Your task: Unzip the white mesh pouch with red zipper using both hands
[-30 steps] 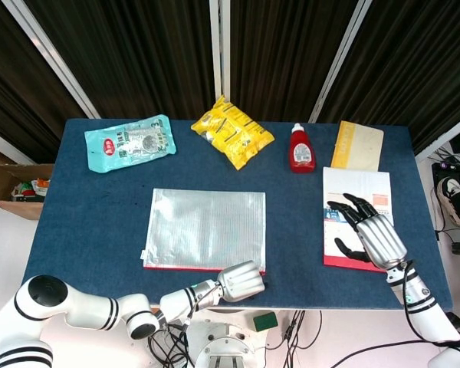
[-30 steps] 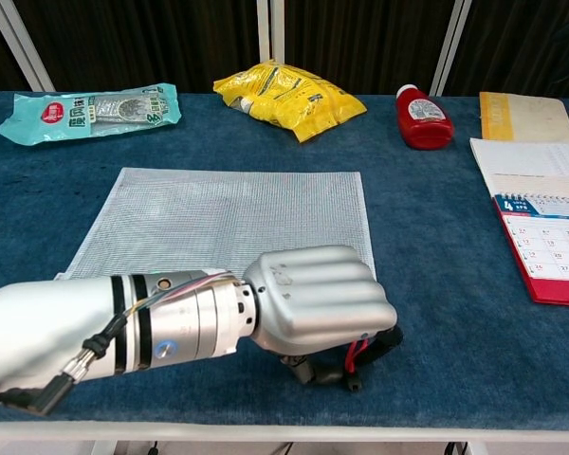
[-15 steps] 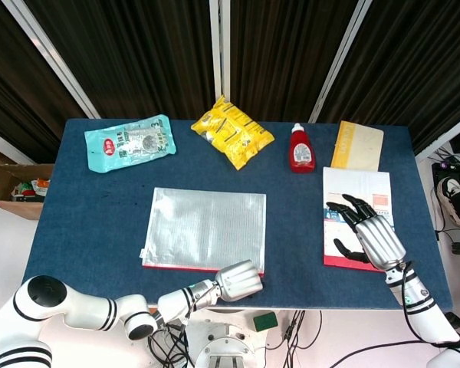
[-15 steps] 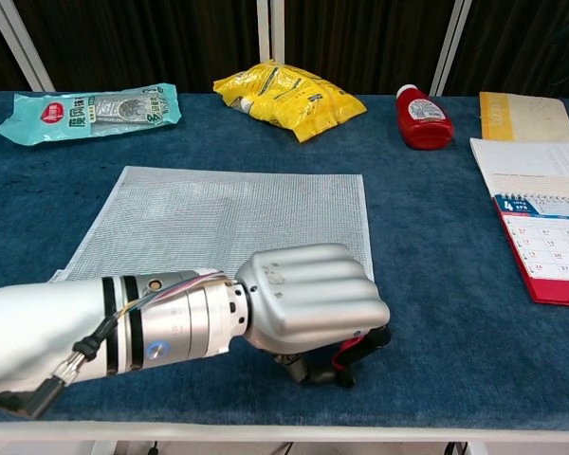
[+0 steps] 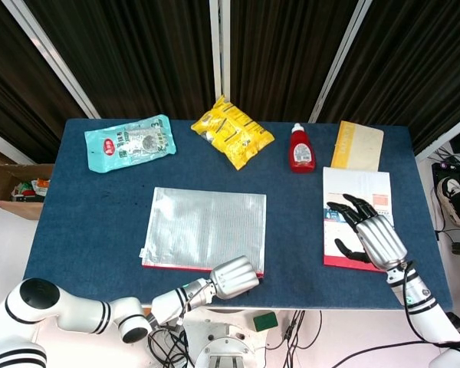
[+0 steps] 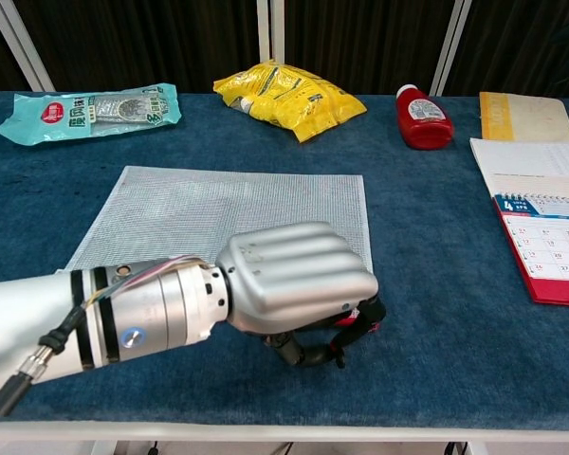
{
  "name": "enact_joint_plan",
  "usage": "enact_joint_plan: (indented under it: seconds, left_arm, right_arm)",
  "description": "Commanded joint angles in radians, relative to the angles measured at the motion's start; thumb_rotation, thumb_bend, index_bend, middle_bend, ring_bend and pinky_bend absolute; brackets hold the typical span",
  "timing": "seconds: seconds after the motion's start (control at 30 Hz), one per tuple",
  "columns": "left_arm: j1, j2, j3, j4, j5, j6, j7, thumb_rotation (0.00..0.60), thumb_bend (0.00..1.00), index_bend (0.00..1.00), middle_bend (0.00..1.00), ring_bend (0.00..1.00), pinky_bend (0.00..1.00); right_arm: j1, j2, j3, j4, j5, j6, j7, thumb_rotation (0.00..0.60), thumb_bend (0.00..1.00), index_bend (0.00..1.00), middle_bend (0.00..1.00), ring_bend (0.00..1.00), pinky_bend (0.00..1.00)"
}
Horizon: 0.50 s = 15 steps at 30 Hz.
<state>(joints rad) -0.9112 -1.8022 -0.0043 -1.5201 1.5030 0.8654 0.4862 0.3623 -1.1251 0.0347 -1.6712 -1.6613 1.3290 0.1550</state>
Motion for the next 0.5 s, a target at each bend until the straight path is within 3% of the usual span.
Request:
enact_joint_plan:
  seconds: [0.03, 0.23, 0.5]
  left_arm:
    - [0.052, 0.028, 0.005, -0.036, 0.048, 0.105, -0.093, 0.600, 0.41, 0.60, 0.81, 0.72, 0.86]
    - [0.124, 0.048, -0.007, -0.059, 0.100, 0.265, -0.231, 0.600, 0.45, 0.60, 0.80, 0.72, 0.86]
    - [0.185, 0.066, -0.055, -0.112, 0.107, 0.386, -0.299, 0.600, 0.45, 0.60, 0.80, 0.72, 0.86]
  right_arm:
    - [0.009, 0.011, 0.000, -0.012, -0.002, -0.013, 0.010, 0.600, 0.35, 0.17, 0.27, 0.07, 0.19]
    - [0.043, 0.032, -0.005, -0.048, -0.015, -0.071, -0.008, 0.600, 0.37, 0.18, 0.28, 0.08, 0.20]
    - [0.119, 0.020, -0.005, -0.121, -0.044, -0.179, -0.043, 0.600, 0.37, 0.32, 0.32, 0.11, 0.24]
